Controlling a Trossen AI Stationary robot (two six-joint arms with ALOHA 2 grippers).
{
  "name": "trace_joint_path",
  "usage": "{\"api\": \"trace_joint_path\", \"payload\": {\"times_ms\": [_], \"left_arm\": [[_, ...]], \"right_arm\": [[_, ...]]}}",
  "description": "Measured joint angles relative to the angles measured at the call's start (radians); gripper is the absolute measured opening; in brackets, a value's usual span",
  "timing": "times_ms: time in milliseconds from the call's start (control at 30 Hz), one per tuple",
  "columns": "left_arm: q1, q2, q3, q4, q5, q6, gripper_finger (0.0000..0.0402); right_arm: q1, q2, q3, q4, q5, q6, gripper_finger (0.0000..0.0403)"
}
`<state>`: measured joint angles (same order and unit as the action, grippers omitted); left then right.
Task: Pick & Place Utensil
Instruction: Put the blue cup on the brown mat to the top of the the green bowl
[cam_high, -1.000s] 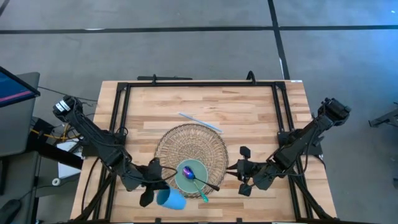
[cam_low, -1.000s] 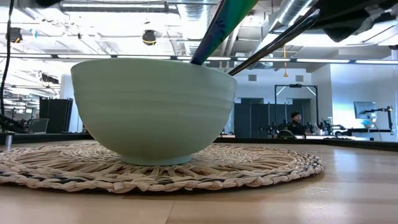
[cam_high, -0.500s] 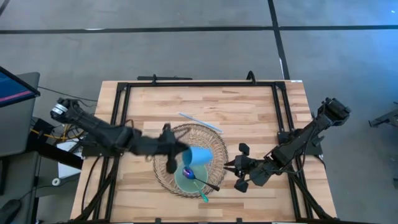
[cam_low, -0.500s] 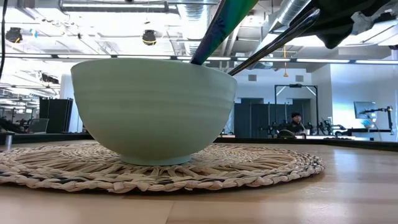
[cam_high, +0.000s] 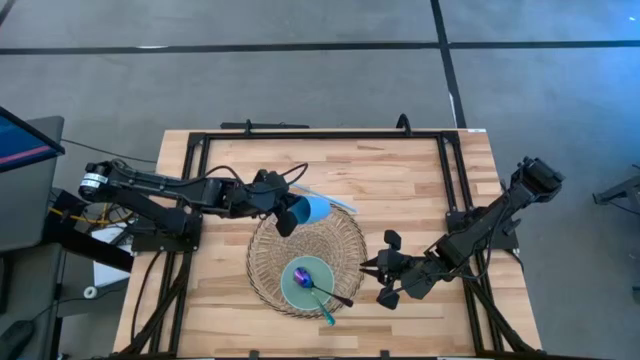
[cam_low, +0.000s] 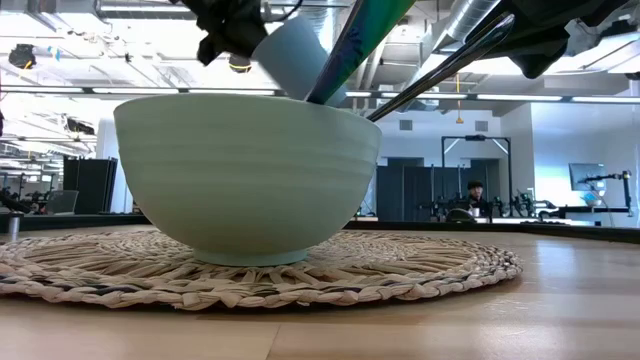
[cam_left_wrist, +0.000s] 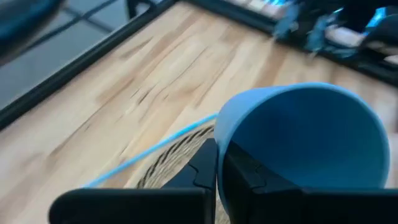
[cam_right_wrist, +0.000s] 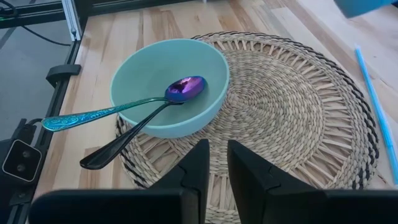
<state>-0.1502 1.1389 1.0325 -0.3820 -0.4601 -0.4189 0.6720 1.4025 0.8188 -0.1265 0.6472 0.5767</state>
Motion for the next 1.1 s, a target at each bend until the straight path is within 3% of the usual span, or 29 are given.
{"api": "trace_joint_path", "payload": {"times_ms": [400, 867, 1100], "left_arm": [[0.051, 0.0, 0.0, -0.256, 0.005, -0.17, 0.0011], [0.118, 0.0, -0.001, -0.42, 0.157, -0.327, 0.0011], [0.157, 0.0, -0.073, -0.425, 0.226, -0.373, 0.001]], "right_arm": [[0.0, 0.0, 0.0, 0.0, 0.0, 0.0, 0.0052], [0.0, 0.0, 0.0, 0.0, 0.0, 0.0, 0.0052], [0.0, 0.0, 0.0, 0.0, 0.0, 0.0, 0.0052]]}}
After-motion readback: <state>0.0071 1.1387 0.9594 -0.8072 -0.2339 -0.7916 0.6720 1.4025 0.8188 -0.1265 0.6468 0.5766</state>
